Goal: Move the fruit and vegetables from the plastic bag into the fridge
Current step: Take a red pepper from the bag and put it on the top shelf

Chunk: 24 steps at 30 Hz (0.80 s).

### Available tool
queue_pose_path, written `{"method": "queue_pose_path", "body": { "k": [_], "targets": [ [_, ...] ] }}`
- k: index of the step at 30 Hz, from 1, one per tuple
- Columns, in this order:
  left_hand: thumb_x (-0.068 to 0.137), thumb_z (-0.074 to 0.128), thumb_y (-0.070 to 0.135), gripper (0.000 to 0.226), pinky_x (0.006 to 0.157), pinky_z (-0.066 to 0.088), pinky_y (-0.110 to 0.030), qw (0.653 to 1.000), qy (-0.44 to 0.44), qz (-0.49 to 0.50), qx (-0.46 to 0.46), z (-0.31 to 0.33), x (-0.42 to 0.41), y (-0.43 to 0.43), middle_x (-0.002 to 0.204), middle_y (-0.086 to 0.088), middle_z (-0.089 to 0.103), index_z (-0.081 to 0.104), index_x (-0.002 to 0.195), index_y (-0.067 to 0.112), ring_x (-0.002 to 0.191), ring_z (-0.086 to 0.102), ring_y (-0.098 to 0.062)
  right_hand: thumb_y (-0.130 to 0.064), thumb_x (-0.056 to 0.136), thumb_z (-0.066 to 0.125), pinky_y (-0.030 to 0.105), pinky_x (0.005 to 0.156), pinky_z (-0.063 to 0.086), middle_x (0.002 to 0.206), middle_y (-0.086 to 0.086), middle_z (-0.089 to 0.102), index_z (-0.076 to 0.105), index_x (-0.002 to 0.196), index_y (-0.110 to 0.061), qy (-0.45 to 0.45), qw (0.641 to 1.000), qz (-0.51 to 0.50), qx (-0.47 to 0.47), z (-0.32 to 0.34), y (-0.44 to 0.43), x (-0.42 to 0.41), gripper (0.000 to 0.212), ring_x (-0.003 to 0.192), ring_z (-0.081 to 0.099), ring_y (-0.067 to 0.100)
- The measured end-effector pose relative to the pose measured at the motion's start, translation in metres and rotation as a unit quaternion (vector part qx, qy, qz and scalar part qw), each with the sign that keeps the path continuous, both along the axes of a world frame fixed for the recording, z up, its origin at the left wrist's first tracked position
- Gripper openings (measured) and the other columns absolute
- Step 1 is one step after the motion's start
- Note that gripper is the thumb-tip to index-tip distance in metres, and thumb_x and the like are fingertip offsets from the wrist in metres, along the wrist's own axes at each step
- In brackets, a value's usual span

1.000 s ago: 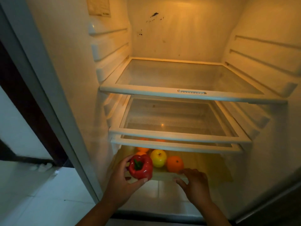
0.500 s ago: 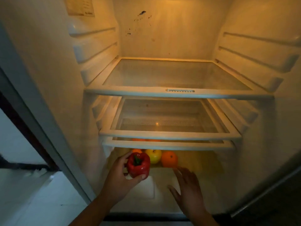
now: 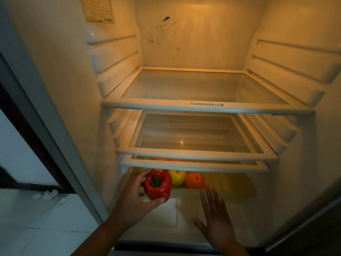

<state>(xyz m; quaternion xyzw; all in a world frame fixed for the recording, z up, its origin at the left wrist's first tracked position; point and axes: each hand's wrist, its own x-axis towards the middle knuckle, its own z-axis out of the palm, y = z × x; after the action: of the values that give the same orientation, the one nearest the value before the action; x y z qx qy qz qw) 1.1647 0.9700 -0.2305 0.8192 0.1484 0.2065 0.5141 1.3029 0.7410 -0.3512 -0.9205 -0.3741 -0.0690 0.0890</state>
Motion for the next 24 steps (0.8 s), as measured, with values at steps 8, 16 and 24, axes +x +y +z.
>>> {"method": "queue_pose_path", "body": {
  "k": [8,16,24],
  "targets": [
    [0.049,0.078,0.059,0.086,0.082,0.054,-0.022,1.000,0.001,-0.024,0.020,0.018,-0.008,-0.001,0.127,0.026,0.039,0.044,0.125,0.040,0.115,0.046,0.005,-0.072,0.085,0.018,0.036,0.105,0.037,0.150,-0.003,0.030,0.030,0.144,-0.020,0.054,0.995,-0.021,0.083,0.015,0.008,-0.004,0.079,0.140,0.025,0.020],
    [0.056,0.077,0.050,0.079,0.077,0.048,-0.008,0.998,0.004,-0.053,0.035,0.055,-0.006,-0.003,0.120,0.034,0.040,0.036,0.123,0.050,0.113,0.047,0.005,-0.032,0.075,0.073,0.015,0.078,0.050,0.103,-0.037,0.059,0.059,0.103,-0.047,0.133,0.914,0.019,0.382,0.109,0.030,-0.037,0.036,0.097,0.059,-0.005],
    [0.057,0.076,0.063,0.073,0.079,0.049,-0.010,0.995,-0.032,-0.095,0.022,0.088,0.001,-0.006,0.115,0.040,0.046,0.038,0.119,0.058,0.109,0.049,0.010,-0.052,0.066,0.072,0.012,0.085,0.048,0.131,-0.022,0.046,0.042,0.134,-0.037,0.223,0.879,0.098,0.410,0.190,0.046,-0.047,0.076,0.115,0.049,-0.006]
  ]
}}
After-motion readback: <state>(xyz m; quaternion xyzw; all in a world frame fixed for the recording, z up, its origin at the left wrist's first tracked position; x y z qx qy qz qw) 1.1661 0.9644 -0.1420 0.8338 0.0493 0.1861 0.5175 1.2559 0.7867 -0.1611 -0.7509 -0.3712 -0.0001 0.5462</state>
